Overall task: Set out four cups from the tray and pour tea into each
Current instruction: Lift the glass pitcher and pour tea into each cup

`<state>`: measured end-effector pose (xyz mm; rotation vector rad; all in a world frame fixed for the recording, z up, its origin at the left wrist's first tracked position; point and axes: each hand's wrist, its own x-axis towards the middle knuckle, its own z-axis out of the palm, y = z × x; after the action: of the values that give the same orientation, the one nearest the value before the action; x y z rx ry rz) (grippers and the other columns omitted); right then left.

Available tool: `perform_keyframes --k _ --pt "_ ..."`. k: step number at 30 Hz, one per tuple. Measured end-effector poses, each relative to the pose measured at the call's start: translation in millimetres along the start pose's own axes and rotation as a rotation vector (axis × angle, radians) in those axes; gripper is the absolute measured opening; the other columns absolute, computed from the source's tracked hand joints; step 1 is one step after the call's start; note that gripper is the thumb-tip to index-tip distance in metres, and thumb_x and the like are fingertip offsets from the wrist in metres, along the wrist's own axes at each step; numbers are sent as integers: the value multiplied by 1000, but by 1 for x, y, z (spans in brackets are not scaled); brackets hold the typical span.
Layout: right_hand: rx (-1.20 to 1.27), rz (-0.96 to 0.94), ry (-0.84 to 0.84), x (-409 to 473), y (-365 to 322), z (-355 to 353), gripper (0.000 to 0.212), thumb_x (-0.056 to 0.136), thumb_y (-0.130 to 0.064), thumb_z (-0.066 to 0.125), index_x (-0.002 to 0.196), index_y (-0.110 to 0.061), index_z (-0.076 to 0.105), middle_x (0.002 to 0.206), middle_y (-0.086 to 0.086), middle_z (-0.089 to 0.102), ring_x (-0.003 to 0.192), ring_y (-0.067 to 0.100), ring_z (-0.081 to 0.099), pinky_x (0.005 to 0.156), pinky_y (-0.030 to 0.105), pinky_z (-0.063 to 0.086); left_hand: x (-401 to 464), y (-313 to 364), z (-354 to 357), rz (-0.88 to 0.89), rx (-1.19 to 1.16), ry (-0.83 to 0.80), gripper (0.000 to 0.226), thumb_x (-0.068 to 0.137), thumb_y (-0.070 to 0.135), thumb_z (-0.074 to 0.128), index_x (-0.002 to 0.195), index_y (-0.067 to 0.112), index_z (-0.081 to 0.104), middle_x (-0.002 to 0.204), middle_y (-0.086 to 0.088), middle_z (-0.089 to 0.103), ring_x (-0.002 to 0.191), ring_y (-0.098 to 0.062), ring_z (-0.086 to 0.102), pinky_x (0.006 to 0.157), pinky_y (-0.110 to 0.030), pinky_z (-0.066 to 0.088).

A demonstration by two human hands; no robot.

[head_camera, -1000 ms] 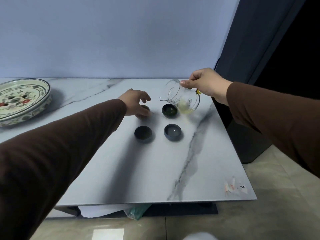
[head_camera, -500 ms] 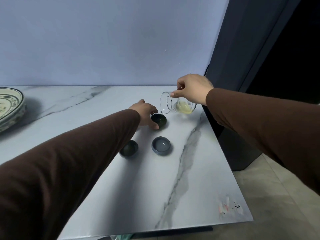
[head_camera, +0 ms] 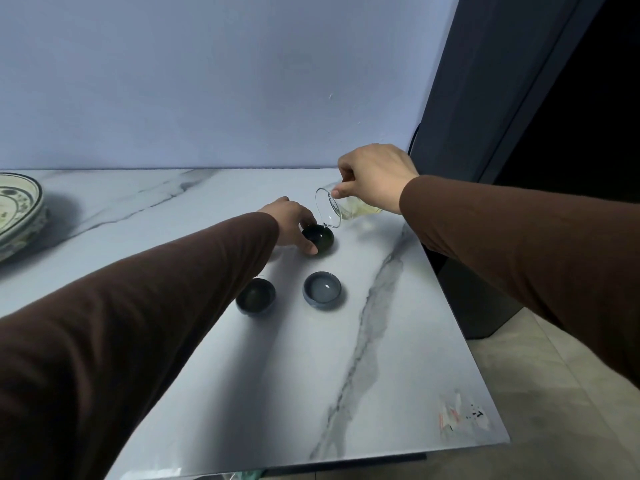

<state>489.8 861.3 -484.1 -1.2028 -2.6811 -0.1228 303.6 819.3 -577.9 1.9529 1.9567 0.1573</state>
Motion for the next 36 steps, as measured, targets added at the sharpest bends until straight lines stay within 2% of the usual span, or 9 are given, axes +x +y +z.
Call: perform_keyframes --k 9,17,21,25,27,32,36 --pt "-55 -69 9 0 -10 -8 34 84 -48 68 77 -19 51 77 -1 55 77 25 48 65 31 29 -2 1 0 -22 -34 17 63 63 47 82 121 32 63 84 22 37 98 -12 36 89 -34 43" --pt "-89 -119 32 3 -17 -10 33 84 -48 68 77 -21 51 80 -1 59 79 24 48 65 32 30 -2 0 2 -12 -32 26 56 62 49 81 114 34 66 83 22 40 107 -14 38 93 -38 45" --pt "-103 -136 43 4 -19 -11 32 84 -49 67 77 -22 51 82 -3 61 79 23 48 64 31 30 -1 -1 3 -23 -31 24 51 61 50 81 108 35 67 88 12 49 116 -17 39 97 -40 44" --pt "-112 -142 50 4 -19 -12 32 84 -49 67 76 -22 50 79 -4 58 78 23 48 64 31 29 0 -3 4 -23 -35 17 43 61 51 81 99 36 67 96 9 55 117 -17 39 96 -40 44" --pt "-116 -146 55 4 -20 -12 32 84 -48 68 76 -22 51 78 -4 58 78 23 49 64 31 30 0 -3 5 -21 -29 23 43 61 51 80 99 37 67 98 8 57 116 -17 39 96 -41 44" --pt "-118 -155 58 4 -22 -12 32 85 -48 67 77 -22 51 77 -4 55 78 23 47 64 31 29 -1 -3 5 -25 -39 28 46 61 50 81 103 35 67 86 14 48 114 -17 39 95 -39 44" --pt "-76 -112 56 2 -17 -10 35 84 -50 67 76 -20 50 74 -3 52 77 25 47 64 31 28 -1 -2 5 -33 -25 31 48 61 51 81 104 35 66 94 6 51 115 -18 40 96 -40 45"
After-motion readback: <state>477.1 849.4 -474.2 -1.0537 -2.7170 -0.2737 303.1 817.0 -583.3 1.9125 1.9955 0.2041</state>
